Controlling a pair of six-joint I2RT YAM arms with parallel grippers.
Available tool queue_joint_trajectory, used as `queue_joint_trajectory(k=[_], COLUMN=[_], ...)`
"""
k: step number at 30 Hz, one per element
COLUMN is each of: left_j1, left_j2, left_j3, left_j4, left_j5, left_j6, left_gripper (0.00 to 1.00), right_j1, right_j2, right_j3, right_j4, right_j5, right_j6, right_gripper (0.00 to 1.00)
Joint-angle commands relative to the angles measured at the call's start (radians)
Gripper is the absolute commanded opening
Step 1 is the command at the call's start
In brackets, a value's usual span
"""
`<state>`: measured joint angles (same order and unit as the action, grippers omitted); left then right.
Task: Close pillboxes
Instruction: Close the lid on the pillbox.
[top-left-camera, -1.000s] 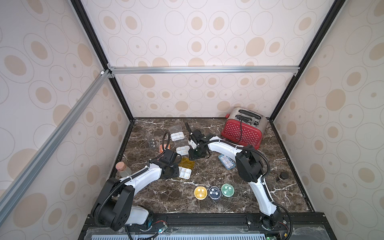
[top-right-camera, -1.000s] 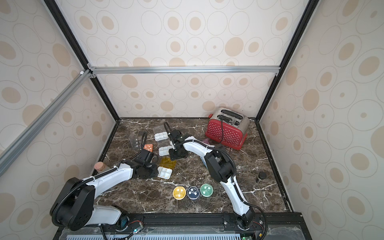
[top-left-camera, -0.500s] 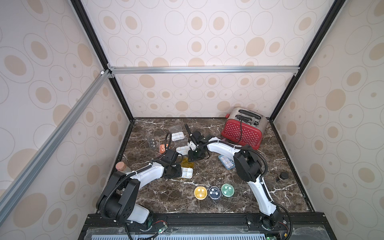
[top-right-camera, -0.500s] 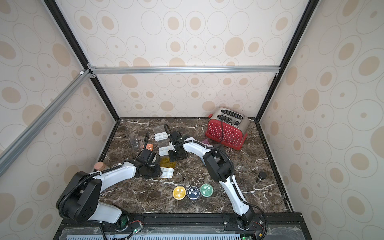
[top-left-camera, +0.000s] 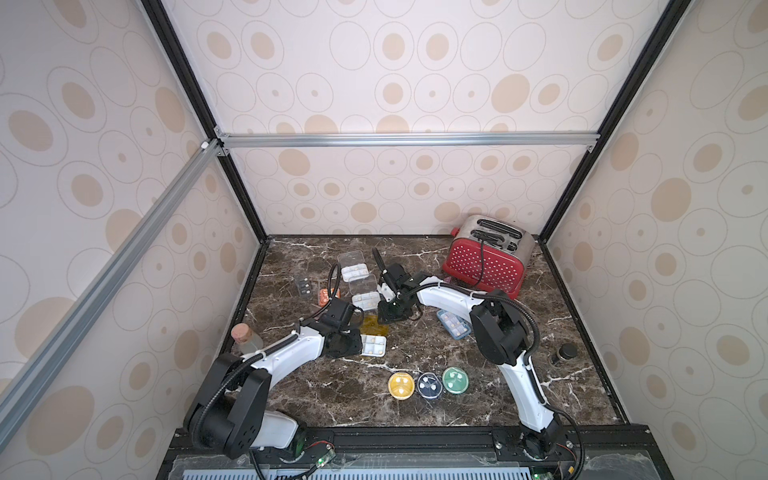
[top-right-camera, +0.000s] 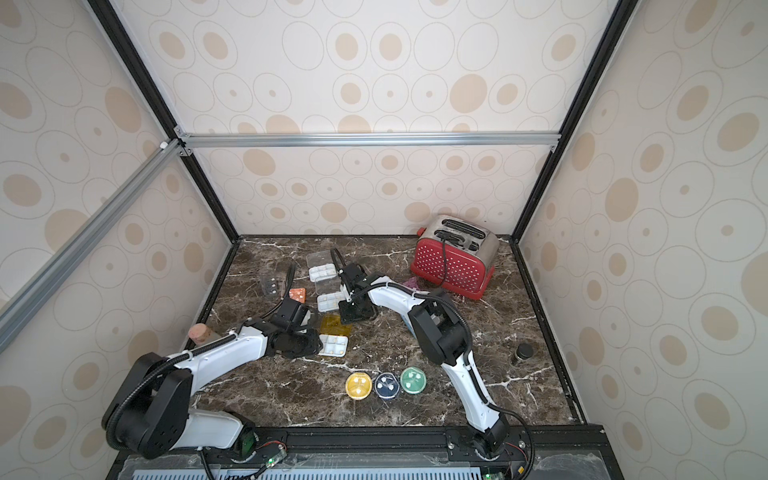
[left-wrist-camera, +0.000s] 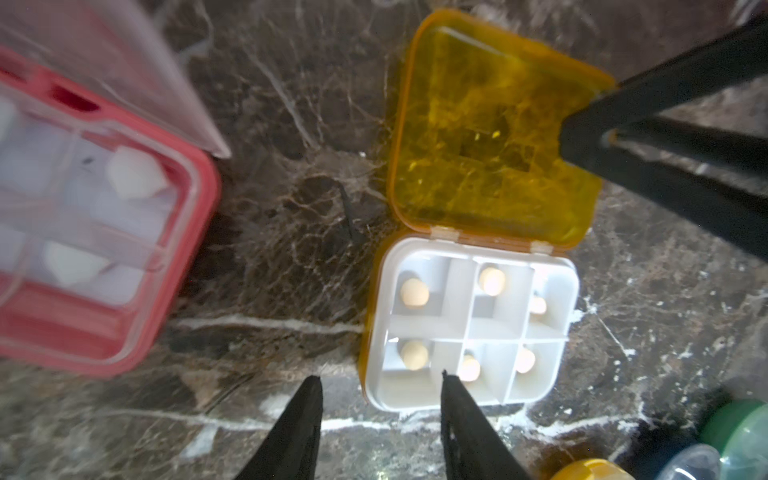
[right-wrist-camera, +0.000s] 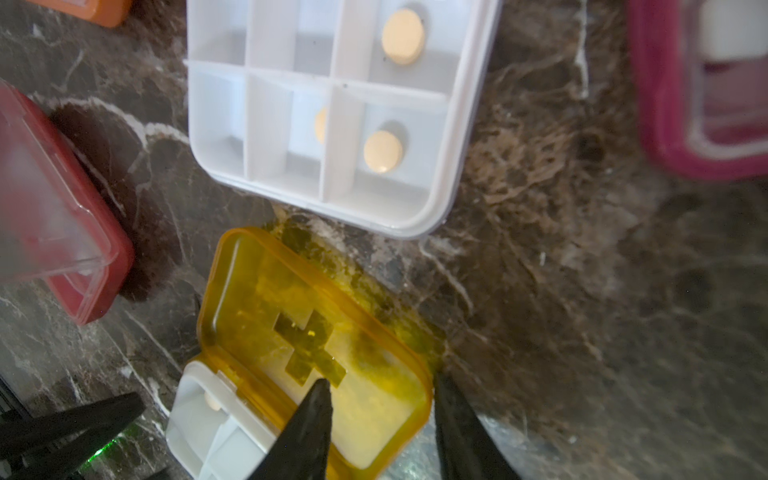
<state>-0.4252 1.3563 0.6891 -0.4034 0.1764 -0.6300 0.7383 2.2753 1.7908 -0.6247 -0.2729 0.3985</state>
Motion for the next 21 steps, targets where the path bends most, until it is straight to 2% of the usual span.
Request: queue_joint_trajectory(k=[1, 12, 21], left_j1=[0.007, 0.006, 0.006], left_j2=[-0.063, -0.050, 0.020], left_j3=[-0.029, -0.115, -0.100], left_j4=[-0.053, -0.005, 0.031], left_j5=[-0.009, 0.073, 0.078], left_j6=[0.017, -0.008, -0.010], left_gripper=[0.46, 0.32, 0.31], right_j1=[-0.002, -0.002, -0.001], right_j2=[-0.011, 0.009, 0.038], right_j3=[-0.010, 0.040, 0.075], right_j4=[-0.020, -0.039, -0.036], right_j5=[0.031, 0.056, 0.047], right_j6=[-0.001, -0.023, -0.037], right_gripper=[0.43, 0.43, 0.41])
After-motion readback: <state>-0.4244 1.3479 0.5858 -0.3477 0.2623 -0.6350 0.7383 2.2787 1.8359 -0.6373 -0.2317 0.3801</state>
